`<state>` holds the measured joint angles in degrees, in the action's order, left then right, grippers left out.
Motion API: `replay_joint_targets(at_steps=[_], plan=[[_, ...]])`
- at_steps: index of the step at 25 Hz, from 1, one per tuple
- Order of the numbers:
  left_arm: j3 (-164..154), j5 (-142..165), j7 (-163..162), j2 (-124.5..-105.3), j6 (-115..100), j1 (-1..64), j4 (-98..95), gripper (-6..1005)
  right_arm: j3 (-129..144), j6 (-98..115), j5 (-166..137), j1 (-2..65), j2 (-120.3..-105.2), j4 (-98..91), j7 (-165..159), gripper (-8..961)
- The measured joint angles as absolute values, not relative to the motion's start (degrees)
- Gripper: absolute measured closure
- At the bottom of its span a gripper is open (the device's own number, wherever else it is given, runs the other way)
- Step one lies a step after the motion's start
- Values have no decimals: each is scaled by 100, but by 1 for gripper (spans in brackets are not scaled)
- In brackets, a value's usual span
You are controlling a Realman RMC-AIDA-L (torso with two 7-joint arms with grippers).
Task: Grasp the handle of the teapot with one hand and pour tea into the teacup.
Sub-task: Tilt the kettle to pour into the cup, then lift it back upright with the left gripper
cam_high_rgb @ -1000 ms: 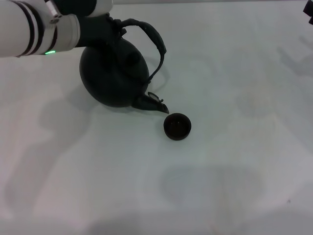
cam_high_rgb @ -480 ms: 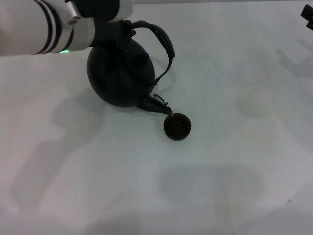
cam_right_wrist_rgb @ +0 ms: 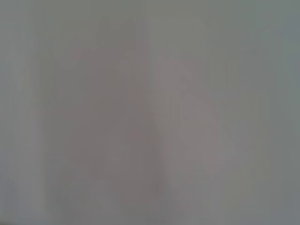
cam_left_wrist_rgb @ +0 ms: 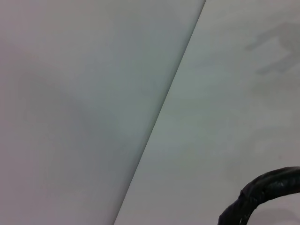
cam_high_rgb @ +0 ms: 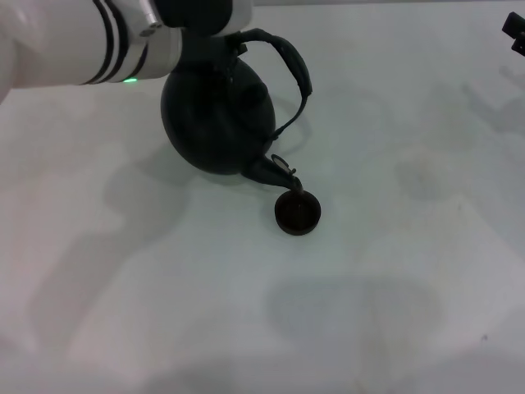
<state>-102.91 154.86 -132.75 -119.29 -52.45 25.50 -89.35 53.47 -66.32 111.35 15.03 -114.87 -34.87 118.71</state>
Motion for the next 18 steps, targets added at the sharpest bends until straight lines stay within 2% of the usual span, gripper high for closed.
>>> replay_joint_targets(at_steps=[18], plan=[[-10780, 16175, -13535, -11927, -5283, 2651, -9073, 880, 5356, -6630, 11135, 1503, -11487, -3471, 11874, 108]])
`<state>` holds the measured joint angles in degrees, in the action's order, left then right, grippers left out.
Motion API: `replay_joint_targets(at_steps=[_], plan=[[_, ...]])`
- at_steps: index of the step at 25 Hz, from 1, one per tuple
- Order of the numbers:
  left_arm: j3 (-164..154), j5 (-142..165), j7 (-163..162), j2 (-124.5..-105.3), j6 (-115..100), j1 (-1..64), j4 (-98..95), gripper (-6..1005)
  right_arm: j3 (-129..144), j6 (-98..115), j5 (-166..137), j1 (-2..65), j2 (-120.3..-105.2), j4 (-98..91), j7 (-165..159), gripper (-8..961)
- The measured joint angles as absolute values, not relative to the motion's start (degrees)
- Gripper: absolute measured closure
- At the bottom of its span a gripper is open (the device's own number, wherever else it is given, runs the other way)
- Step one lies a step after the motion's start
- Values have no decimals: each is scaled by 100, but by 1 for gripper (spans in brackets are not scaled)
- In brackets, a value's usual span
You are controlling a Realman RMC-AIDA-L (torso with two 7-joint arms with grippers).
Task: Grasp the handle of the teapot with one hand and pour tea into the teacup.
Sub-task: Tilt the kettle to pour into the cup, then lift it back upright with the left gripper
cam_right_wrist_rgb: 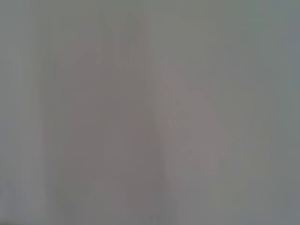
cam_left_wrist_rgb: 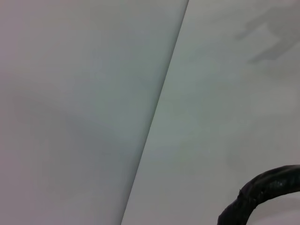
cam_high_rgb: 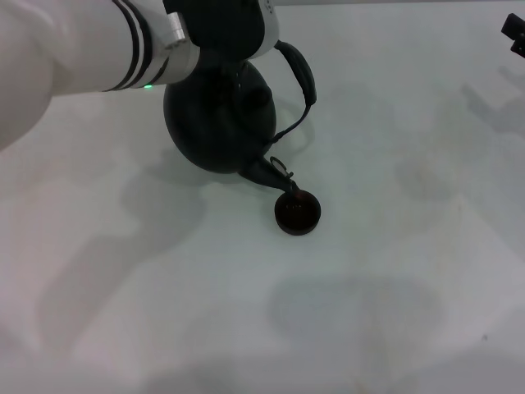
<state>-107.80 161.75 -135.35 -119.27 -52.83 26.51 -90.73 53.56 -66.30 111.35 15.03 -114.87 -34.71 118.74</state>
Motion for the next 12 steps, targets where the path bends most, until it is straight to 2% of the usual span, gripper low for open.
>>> replay_joint_targets(at_steps=[12], plan=[[-10784, 16224, -13535, -11921, -5396, 2657, -9246, 881, 5342, -6587, 11136, 1518, -11486, -3455, 11874, 109]])
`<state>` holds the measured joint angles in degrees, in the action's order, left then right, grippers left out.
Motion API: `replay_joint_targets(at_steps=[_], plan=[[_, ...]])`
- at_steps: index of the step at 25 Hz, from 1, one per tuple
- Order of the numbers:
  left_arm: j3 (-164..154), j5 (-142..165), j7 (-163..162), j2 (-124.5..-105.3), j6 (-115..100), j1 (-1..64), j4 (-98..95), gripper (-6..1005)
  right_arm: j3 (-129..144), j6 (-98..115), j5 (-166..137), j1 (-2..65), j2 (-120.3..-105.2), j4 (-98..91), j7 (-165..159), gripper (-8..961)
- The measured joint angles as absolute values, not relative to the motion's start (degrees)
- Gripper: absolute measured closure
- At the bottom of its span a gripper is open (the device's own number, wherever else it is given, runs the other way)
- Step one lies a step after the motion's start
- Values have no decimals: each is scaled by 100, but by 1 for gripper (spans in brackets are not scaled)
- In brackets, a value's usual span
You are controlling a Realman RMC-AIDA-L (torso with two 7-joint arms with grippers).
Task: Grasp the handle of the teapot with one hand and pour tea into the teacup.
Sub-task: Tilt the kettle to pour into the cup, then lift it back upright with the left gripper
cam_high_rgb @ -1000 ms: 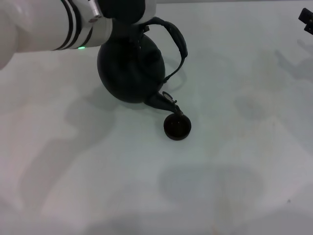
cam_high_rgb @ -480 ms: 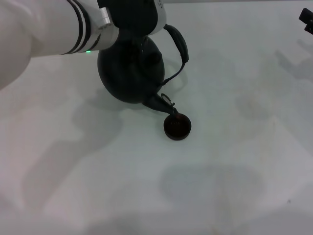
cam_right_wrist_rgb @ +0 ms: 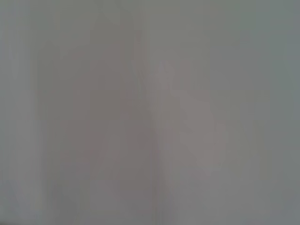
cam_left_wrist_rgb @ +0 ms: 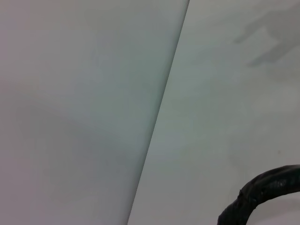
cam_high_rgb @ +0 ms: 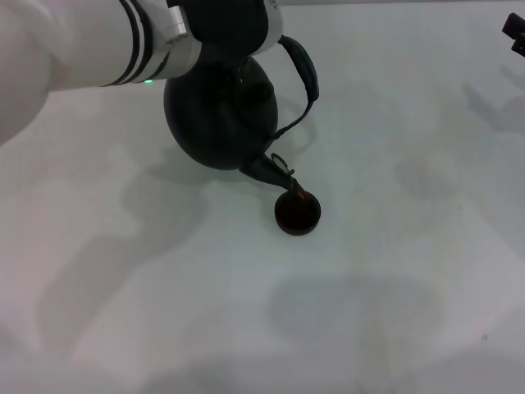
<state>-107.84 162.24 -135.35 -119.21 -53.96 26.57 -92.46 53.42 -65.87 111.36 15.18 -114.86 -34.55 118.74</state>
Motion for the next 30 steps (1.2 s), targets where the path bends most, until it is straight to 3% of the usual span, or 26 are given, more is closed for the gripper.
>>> replay_joint_targets(at_steps=[30], plan=[[-10832, 16224, -13511, -11910, -5608, 2570, -9396, 882, 5334, -6583, 11126, 1552, -11478, -3401, 11892, 109]])
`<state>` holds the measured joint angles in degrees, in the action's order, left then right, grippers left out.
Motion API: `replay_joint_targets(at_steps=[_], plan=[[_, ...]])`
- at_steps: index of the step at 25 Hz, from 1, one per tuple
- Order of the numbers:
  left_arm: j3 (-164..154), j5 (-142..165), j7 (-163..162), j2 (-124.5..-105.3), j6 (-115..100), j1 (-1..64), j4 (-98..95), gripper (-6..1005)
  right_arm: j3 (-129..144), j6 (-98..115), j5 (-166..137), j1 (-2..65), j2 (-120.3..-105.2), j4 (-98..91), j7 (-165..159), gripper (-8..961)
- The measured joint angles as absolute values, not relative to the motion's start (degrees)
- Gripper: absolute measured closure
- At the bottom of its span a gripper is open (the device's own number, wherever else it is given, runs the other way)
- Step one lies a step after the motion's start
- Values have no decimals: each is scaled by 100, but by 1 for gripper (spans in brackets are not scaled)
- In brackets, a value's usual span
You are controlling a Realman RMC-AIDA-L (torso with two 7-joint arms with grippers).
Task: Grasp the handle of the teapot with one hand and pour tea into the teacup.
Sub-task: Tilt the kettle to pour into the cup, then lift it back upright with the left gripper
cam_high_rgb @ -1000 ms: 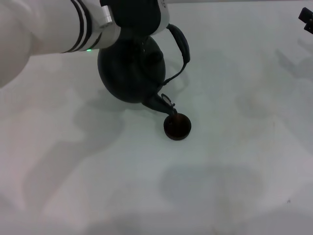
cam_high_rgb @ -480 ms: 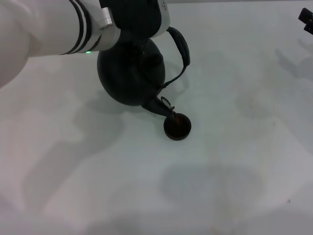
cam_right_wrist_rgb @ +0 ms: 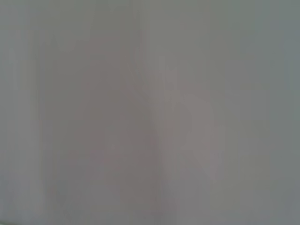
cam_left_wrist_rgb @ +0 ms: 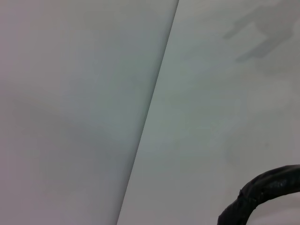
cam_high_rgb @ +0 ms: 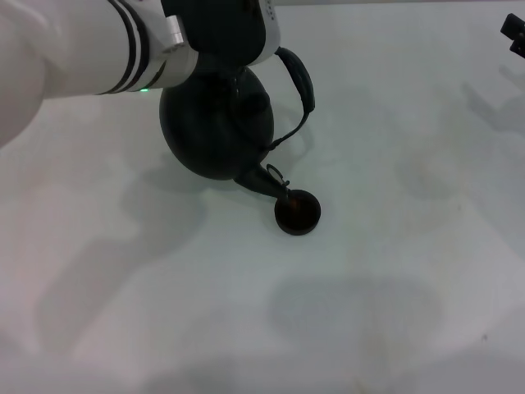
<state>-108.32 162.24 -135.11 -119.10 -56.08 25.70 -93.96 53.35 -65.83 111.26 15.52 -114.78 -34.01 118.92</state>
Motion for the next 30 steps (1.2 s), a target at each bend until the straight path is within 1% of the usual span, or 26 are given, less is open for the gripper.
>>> replay_joint_targets(at_steps=[17, 21, 22, 25, 30], plan=[[-10741, 16225, -14009, -11926, -5548, 2438, -9510, 883, 5335, -6583, 11127, 1556, -11478, -3394, 11892, 108], [-10773, 16225, -14197, -11927, -5546, 2297, -9661, 883, 5335, -6583, 11132, 1557, -11478, -3407, 11892, 108], [-10788, 16224, -14365, -11927, -5554, 2149, -9830, 883, 5335, -6583, 11133, 1559, -11478, -3415, 11892, 108], [-10795, 16224, -14450, -11927, -5564, 2029, -9952, 882, 5335, -6583, 11136, 1564, -11478, -3428, 11891, 108], [-10789, 16225, -14520, -11925, -5492, 1631, -10075, 882, 5335, -6583, 11143, 1565, -11475, -3445, 11887, 108]])
